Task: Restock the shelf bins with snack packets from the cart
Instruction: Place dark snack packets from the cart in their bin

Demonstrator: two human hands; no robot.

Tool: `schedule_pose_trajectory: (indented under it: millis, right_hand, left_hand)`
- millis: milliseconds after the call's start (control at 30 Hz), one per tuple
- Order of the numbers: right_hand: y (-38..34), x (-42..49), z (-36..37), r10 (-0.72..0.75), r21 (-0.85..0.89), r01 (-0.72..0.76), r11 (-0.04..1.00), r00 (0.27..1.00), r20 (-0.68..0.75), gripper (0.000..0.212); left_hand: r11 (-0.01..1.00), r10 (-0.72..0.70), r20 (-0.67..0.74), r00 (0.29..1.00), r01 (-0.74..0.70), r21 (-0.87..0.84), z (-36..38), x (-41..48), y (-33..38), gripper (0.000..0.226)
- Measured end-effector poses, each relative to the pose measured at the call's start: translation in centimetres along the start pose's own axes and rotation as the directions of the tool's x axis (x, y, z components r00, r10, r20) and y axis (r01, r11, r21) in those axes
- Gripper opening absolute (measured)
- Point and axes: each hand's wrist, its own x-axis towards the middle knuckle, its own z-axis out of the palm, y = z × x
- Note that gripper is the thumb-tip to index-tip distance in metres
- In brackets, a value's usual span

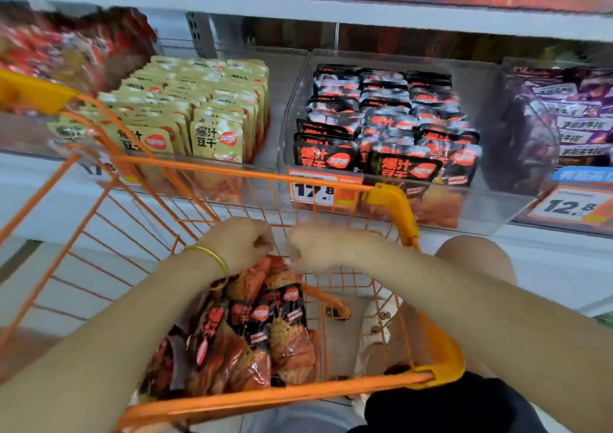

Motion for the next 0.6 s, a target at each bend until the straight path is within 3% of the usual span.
schedule_pose_trajectory:
  millis: [67,133,233,367,433,533,600]
  right_hand:
    - [-0.2,3.4,3.1,0.062,-0.084,-0.050,0.995,0.988,0.140,0.027]
    - [-0.2,4.9,5.7,0.112,-0.018,-0.111,0.994,0.981,0.159,0.014]
    - [-0.4,4.8,7.2,0.118,0.142,-0.136,0.981,0.984,0.130,0.038]
    - [-0.6,4.5,7.2,0.139,0.037,-0.151,0.988,0.963,0.232,0.022]
    - [-0.6,3.6,6.6,0.111,0.016,-0.120,0.993,0.958,0.266,0.027]
    - [-0.5,2.5,4.2,0.110,0.089,-0.133,0.987,0.969,0.222,0.005]
    - [-0.5,0.9,2.1,0.078,0.181,-0.114,0.977,0.978,0.191,0.015]
  left_hand:
    - [0.999,-0.037,0.056,0.998,0.038,-0.007,0.4,-0.1,-0.4,0.017]
    - [0.999,-0.043,0.094,0.995,0.044,-0.004,0.5,-0.2,-0.5,0.018]
    - [0.997,-0.073,0.184,0.980,0.070,0.024,0.6,-0.2,-0.5,0.017]
    - [0.996,-0.087,0.264,0.961,0.077,0.049,0.9,0.0,-0.3,0.020]
    - [0.997,-0.071,0.290,0.954,0.061,0.045,1.0,0.0,-0.2,0.026]
    - [0.998,-0.047,0.314,0.948,0.057,-0.024,1.2,-0.1,0.0,0.045]
    - [0.988,-0.028,0.326,0.945,0.076,-0.135,1.0,-0.4,0.3,0.052]
